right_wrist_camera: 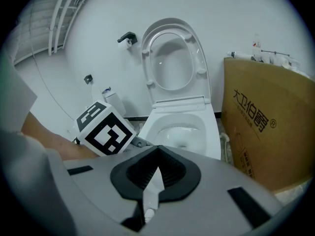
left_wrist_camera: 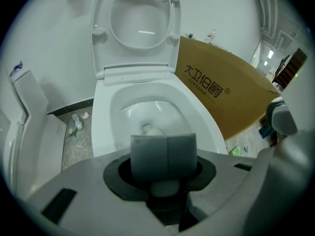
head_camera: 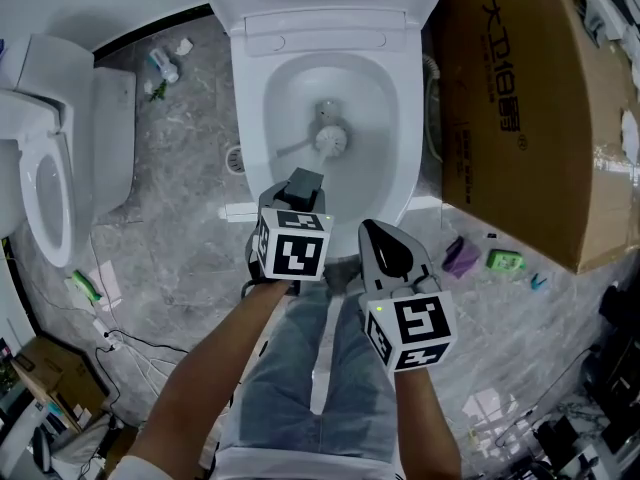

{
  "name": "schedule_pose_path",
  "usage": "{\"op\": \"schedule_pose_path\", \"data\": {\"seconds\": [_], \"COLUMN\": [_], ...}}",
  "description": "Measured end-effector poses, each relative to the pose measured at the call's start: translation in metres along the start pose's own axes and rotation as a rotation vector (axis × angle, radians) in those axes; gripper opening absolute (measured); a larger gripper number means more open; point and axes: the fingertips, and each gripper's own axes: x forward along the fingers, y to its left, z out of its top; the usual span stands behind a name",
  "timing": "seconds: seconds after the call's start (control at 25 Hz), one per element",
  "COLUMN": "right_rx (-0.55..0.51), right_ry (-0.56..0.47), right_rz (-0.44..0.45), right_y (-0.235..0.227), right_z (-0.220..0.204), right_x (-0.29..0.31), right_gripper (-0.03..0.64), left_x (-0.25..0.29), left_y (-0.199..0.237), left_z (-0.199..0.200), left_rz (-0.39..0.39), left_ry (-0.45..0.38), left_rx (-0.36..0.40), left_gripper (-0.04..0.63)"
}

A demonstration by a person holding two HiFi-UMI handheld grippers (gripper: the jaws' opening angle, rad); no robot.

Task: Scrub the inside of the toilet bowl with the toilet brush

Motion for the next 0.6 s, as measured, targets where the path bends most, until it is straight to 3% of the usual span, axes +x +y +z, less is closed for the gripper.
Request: {"op": "schedule_pose_path", "data": {"seconds": [0.6], "right_rx": [0.008], "right_ry": [0.013], "right_rz": [-0.013], "right_y": [-0.01], "right_z": [-0.007], "right_x": [0.007], "right_gripper": [0.001], "left_x": [0.033], "left_y": [0.013], "left_z": [0.004], "left_rz": [0.025], "left_ry": [0.02], "left_rx": [0.004], "left_gripper": [0.152]}}
